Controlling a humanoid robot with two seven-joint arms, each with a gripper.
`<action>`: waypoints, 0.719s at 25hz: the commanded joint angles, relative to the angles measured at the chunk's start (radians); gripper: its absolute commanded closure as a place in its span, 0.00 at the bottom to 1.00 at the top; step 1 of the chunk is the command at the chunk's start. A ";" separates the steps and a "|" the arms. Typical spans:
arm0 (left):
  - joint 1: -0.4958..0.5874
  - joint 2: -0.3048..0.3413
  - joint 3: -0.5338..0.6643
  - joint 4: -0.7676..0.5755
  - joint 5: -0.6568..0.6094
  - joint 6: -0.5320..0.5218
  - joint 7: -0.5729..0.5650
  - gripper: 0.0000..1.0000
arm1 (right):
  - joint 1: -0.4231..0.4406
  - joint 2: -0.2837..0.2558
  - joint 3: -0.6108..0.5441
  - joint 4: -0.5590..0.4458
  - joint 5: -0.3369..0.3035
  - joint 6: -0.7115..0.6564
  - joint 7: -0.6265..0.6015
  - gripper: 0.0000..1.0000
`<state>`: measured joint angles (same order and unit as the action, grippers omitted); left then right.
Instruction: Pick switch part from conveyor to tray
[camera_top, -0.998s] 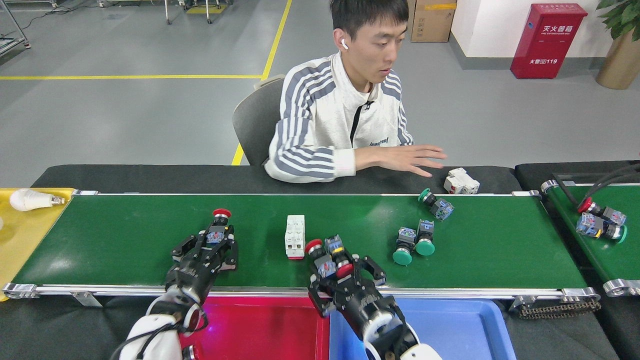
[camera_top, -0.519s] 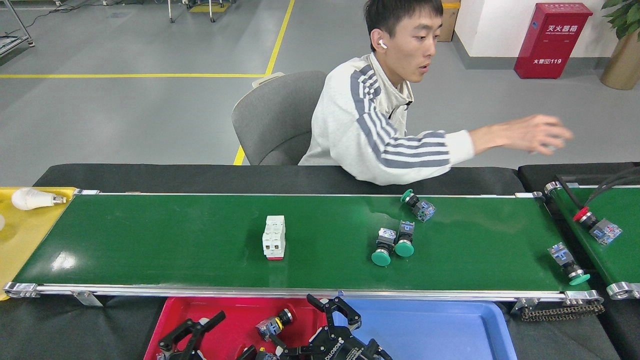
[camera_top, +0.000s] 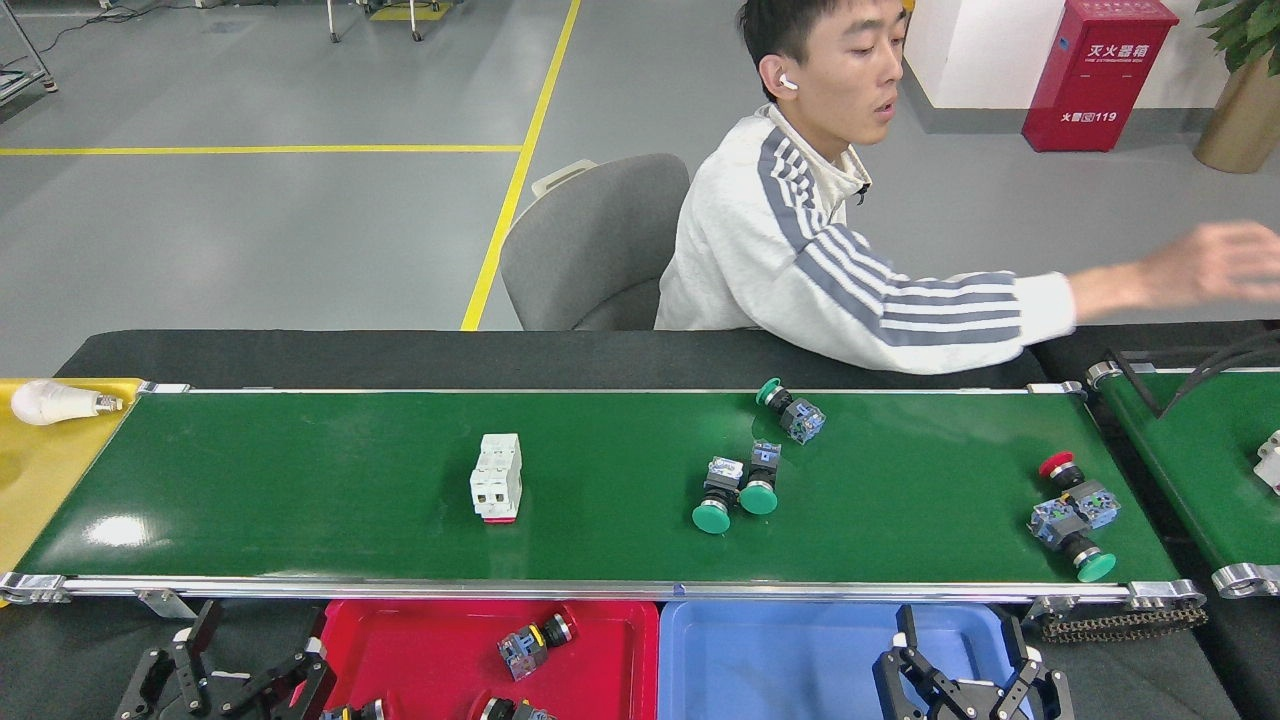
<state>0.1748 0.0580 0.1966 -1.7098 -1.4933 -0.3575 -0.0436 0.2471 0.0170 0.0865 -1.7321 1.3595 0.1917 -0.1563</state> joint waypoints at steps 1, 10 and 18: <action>-0.063 -0.017 -0.052 -0.014 -0.002 0.034 -0.104 0.01 | -0.014 0.001 -0.002 0.000 0.006 0.020 0.037 0.00; -0.199 -0.060 -0.143 0.102 -0.079 0.146 -0.174 0.01 | -0.104 -0.072 -0.011 0.057 0.003 0.143 0.198 0.00; -0.391 -0.047 -0.138 0.337 -0.081 0.219 -0.173 0.01 | -0.177 -0.109 -0.010 0.152 0.001 0.143 0.219 0.00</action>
<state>-0.1866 0.0009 0.0571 -1.3891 -1.5709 -0.1685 -0.2202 0.0910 -0.0856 0.0794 -1.5834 1.3613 0.3310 0.0602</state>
